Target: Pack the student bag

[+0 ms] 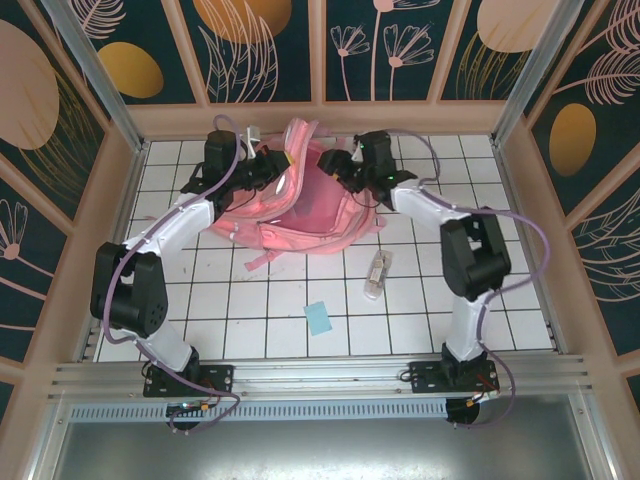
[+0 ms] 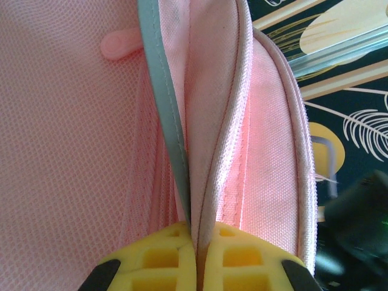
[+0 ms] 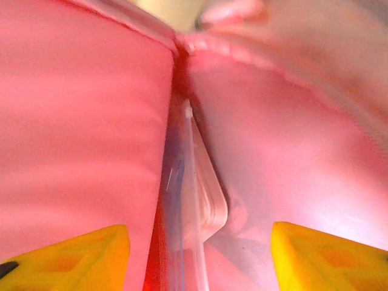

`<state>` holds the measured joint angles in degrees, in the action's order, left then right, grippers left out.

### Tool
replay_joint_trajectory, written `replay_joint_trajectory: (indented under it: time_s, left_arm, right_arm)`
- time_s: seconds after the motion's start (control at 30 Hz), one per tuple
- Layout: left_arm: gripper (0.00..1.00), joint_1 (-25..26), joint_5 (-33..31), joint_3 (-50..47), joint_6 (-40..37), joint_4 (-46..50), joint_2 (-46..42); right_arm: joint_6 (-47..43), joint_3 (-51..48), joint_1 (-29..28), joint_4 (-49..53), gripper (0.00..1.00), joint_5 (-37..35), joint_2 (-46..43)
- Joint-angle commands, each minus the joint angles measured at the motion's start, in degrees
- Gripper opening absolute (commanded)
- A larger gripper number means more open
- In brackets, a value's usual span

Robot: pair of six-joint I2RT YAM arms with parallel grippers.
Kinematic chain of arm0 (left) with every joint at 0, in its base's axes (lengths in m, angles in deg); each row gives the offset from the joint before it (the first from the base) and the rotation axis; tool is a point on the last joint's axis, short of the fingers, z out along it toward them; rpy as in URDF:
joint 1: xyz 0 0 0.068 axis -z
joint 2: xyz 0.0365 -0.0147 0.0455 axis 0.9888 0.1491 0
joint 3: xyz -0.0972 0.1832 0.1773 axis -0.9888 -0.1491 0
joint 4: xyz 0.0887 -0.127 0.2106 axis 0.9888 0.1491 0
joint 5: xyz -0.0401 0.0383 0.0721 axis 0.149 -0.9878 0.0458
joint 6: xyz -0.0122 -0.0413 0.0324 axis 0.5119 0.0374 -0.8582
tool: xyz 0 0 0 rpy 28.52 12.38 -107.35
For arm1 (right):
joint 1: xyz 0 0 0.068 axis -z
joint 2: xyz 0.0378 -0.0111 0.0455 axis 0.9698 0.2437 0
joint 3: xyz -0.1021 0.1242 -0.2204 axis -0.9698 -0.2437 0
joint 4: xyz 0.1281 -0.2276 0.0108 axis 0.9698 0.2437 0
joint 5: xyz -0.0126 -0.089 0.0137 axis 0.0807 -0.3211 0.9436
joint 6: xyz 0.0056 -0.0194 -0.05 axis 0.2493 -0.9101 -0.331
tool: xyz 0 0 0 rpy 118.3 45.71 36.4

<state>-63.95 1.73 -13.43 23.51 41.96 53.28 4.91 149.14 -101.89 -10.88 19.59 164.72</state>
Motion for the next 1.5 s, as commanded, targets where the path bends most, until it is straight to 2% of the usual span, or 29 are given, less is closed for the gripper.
replay_joint_trajectory:
  time_s: [0.0,0.07,0.1,0.17,0.3,0.33,0.37,0.4,0.47,0.5,0.63,0.83,0.97,1.1,1.3,1.47]
  left_arm:
    - [0.0,0.2,0.9,1.5,1.4,-11.0,0.1]
    - [0.0,0.6,0.6,1.5,1.7,-11.3,0.8]
    - [0.0,0.9,0.5,1.5,1.7,-11.5,1.3]
    - [0.0,1.6,0.0,1.6,1.9,-12.0,2.1]
    - [0.0,3.9,0.4,3.4,2.4,-12.9,5.5]
    - [0.07,4.5,1.0,4.8,2.1,-12.0,6.6]
    - [0.36,5.2,1.6,6.7,1.5,-9.8,7.7]
    - [0.57,5.7,1.0,8.4,0.6,-6.9,8.3]
    - [0.9,5.7,-1.2,9.1,-1.3,-3.8,7.4]
    - [0.99,5.7,-3.7,8.6,-2.6,-2.5,6.2]
    - [0.99,4.6,-11.7,5.7,-7.3,2.9,-0.2]
    - [0.99,-0.7,-16.0,-7.8,-4.6,2.3,-8.6]
    - [0.99,-3.4,-21.9,-15.5,-4.0,5.3,-13.6]
    - [0.99,-5.2,-26.9,-22.7,-3.1,4.1,-16.8]
    - [0.97,-7.2,-29.8,-27.6,0.9,-0.7,-15.1]
    - [0.94,-7.8,-29.5,-32.1,5.3,-8.7,-12.2]
  right_arm:
    - [-9.8,-2.9,-0.9,11.1,0.67,-8.0,-7.5]
    - [-11.8,-5.2,-1.3,13.9,0.74,-13.6,-12.1]
    - [-12.6,-7.1,-1.4,13.8,0.81,-15.1,-14.6]
    - [-13.4,-11.7,-0.6,10.6,0.99,-12.7,-19.4]
    - [-12.4,-19.9,1.2,5.8,0.99,-6.3,-26.8]
    - [-12.4,-20.9,0.9,5.8,0.99,-6.3,-28.0]
    - [-13.0,-21.7,0.1,5.8,0.98,-7.0,-29.1]
    - [-13.3,-22.1,-0.9,6.7,0.96,-8.4,-29.7]
    - [-12.4,-22.9,-3.1,8.4,0.91,-12.3,-30.8]
    - [-11.4,-23.4,-4.5,8.7,0.89,-14.2,-31.3]
    - [-5.8,-26.7,-11.1,6.9,0.87,-20.9,-32.0]
    - [-0.9,-25.8,-20.3,3.7,0.83,-26.7,-25.4]
    - [0.8,-21.2,-24.7,1.6,0.82,-24.6,-18.7]
    - [3.1,-14.6,-28.0,1.5,0.75,-24.1,-11.3]
    - [8.8,-5.9,-29.0,-0.1,0.53,-21.9,-1.6]
    - [13.4,-2.5,-28.8,-1.5,0.47,-16.3,3.9]
